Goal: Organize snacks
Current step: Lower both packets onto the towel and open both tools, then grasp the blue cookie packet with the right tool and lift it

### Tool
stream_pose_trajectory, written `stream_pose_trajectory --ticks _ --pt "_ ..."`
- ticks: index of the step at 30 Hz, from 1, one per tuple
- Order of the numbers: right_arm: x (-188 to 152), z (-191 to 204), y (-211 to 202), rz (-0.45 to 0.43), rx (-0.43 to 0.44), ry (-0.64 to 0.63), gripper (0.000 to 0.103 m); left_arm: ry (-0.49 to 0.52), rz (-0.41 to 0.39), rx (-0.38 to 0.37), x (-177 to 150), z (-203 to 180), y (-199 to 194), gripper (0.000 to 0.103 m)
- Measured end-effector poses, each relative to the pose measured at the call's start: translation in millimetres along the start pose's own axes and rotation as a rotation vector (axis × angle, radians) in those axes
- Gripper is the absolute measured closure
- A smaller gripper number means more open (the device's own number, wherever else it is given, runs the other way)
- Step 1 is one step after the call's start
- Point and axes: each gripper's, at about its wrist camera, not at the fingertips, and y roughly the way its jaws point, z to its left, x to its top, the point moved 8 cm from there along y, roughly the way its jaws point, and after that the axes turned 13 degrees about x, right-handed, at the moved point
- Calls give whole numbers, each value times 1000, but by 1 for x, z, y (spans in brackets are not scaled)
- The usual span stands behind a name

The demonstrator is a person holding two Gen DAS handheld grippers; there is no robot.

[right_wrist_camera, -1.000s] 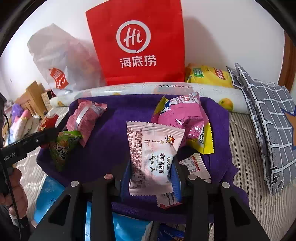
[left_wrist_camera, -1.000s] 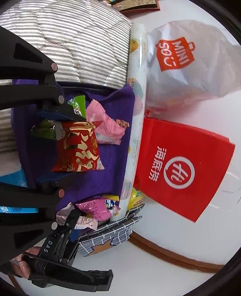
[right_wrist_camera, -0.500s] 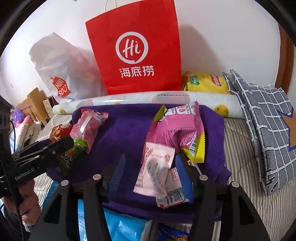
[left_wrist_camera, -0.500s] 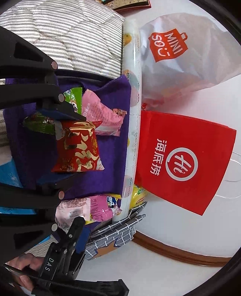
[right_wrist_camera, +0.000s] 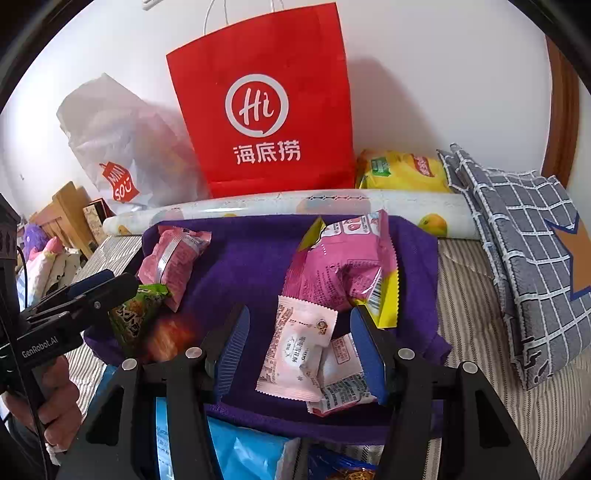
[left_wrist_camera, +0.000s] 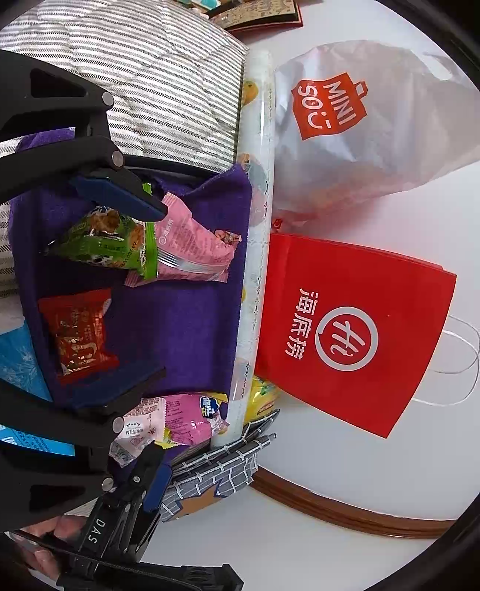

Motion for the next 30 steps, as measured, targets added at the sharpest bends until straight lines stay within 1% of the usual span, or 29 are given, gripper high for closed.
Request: stream_pose_trajectory --ticks 3,5,7,9,11,13,16,17,19,20,27,30 --pt "5 -1 -11 -23 -8 2 46 -14 -4 -5 3 4 -4 27" --pt "8 -5 -22 -33 -28 6 46 -23 -12 -11 5 7 -8 27" --pt "3 -13 -34 -31 -64 15 46 -32 -13 -13 7 9 -11 27" --pt "-7 -21 -46 -28 -92 22 46 -41 -9 -23 8 10 -14 27" --pt "-22 -30 -54 -3 -111 34 46 -44 -6 -30 10 10 -16 27" --pt "-42 -37 -59 35 -112 46 46 -51 -7 -39 11 11 -19 27" --pt "-70 -42 -57 99 -98 60 47 -51 -8 -46 11 10 -22 27" --pt "-78 -42 -56 117 -95 63 49 -50 -12 -49 12 10 -24 27" --pt "-92 -43 -53 150 -72 76 57 -48 -15 -51 12 10 -27 27" --pt "-98 -43 -52 163 -57 81 57 -48 -16 -51 12 10 -27 27" --pt "-110 -31 -48 188 27 92 58 -51 -6 -53 11 10 -27 27" --pt "-115 -27 -41 223 52 95 58 -46 -6 -58 10 9 -27 27"
